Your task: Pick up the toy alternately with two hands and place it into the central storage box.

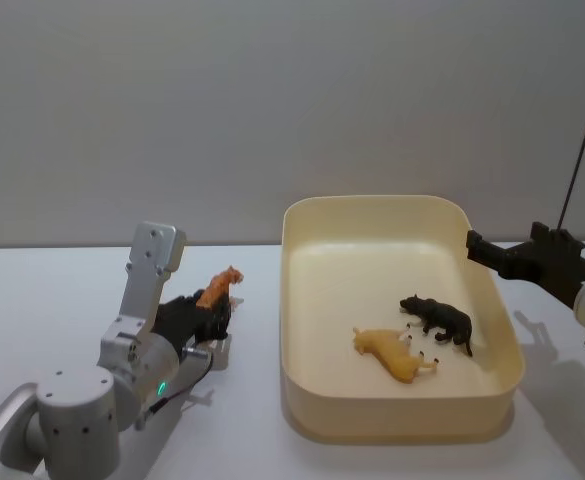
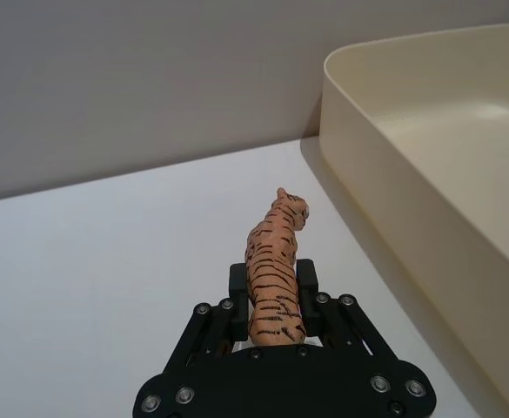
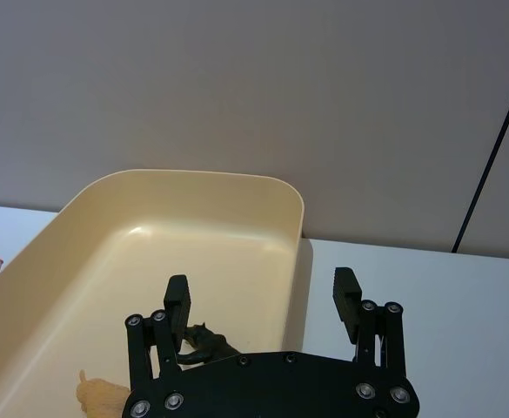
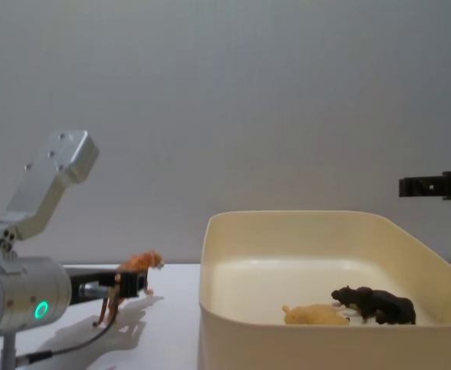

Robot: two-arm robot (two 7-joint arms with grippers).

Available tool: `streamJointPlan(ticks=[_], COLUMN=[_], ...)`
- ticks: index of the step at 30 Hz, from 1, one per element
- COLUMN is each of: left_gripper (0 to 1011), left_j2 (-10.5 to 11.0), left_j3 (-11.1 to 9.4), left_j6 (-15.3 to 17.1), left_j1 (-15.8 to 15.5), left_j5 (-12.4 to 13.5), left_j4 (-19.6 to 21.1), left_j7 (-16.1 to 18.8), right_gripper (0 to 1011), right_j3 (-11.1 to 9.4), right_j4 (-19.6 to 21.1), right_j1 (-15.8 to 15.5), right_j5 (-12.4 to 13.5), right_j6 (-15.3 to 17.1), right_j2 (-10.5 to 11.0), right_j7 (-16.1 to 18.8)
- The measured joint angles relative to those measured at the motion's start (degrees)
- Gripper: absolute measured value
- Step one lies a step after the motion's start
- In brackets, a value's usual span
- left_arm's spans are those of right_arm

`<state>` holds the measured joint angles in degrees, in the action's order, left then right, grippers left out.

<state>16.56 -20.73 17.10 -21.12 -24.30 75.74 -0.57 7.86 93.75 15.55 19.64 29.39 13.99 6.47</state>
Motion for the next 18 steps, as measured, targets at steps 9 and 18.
streamJointPlan(ticks=[9, 18], left_gripper=[295, 295], left_j2=[-0.7, -2.3], left_j3=[0.4, 0.8], left_j6=[-3.1, -5.7], left_j1=[-1.4, -4.4], left_j5=[0.6, 0.9], left_j4=[1.1, 2.4], left_j7=[0.2, -0.6], right_gripper=[1001, 1001], right_j3=[0.0, 0.0], right_j4=[0.0, 0.0], right_j1=[0.0, 0.0], right_j5=[0.0, 0.0], right_j6=[0.0, 0.0], right_j2=[0.0, 0.0], right_j7=[0.0, 0.0])
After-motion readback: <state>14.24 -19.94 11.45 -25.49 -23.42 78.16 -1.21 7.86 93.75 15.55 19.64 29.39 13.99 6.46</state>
